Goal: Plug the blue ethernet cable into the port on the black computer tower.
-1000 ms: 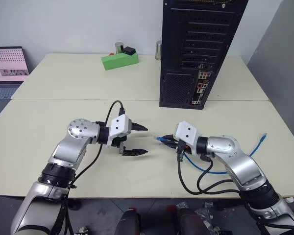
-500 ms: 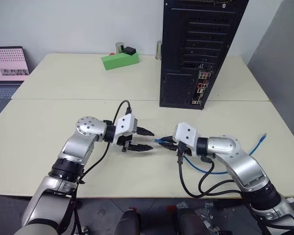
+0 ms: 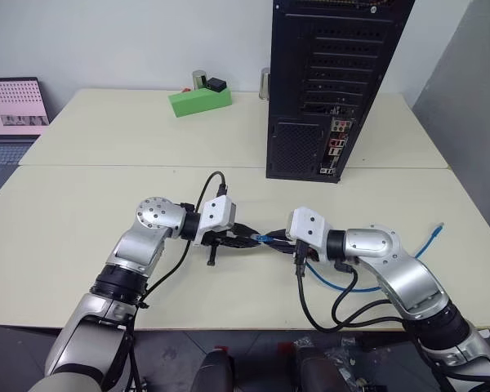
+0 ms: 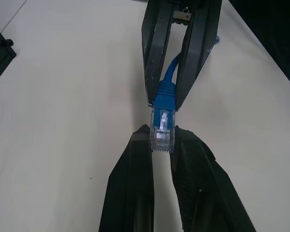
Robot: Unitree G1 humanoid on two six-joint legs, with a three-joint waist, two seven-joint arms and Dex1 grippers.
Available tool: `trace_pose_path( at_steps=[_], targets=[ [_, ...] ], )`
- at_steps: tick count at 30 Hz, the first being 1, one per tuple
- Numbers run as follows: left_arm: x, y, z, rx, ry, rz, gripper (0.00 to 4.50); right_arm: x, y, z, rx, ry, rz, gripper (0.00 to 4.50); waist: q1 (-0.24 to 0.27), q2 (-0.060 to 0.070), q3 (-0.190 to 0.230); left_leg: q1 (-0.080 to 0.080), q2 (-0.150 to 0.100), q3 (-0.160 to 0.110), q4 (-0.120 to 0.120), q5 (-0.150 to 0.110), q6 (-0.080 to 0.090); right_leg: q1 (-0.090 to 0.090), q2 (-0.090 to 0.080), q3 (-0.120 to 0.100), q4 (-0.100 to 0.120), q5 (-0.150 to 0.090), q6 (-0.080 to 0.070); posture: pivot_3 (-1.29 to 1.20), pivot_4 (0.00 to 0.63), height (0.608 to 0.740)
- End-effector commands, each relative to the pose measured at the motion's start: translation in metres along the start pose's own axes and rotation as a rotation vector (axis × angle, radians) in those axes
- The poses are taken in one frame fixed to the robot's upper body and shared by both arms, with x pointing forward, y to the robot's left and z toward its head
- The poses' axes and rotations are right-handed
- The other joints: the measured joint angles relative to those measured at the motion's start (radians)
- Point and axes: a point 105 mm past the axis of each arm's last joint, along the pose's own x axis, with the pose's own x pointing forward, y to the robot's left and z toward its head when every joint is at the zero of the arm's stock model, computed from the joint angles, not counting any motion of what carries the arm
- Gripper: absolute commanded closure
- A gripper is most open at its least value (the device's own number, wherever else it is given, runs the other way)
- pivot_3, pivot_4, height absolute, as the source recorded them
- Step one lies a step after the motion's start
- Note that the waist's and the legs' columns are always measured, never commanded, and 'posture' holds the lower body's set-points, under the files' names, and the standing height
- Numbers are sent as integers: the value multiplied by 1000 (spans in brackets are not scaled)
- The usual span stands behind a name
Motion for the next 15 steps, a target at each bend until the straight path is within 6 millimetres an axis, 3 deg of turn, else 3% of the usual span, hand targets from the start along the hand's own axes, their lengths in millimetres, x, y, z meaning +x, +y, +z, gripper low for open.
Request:
trace_pose_path(
  at_steps=[1, 5, 9, 13, 15],
  targets=[
    [-4, 2, 5, 62, 1, 11, 4227, -9, -2, 11, -87, -14, 16, 2998, 0, 0, 0, 0, 0, 0, 0, 0, 0, 0, 0, 0, 0, 0, 0, 0, 150, 740],
    [-1, -5, -1, 149, 3, 10, 4228, -33, -5, 3, -85, 32, 36, 2021, 2, 0, 0, 0, 0, 0, 0, 0, 0, 0, 0, 0, 0, 0, 0, 0, 150, 740],
    [3, -15, -5, 295, -18, 43, 4228, -53, -8, -4, 29, 26, 18, 1150, 2, 0, 0, 0, 0, 0, 0, 0, 0, 0, 0, 0, -1, 0, 0, 0, 150, 740],
    [2, -15, -5, 464, -44, 121, 4228, -56, -9, -4, 156, -34, -31, 329, 2, 0, 0, 0, 0, 0, 0, 0, 0, 1, 0, 0, 0, 0, 0, 0, 150, 740],
    [-2, -13, 1, 628, -68, 184, 4228, -51, -4, -2, 272, -97, -19, 0, 2, 0, 0, 0, 0, 0, 1, 0, 0, 1, 0, 0, 0, 0, 0, 0, 150, 740]
  ],
)
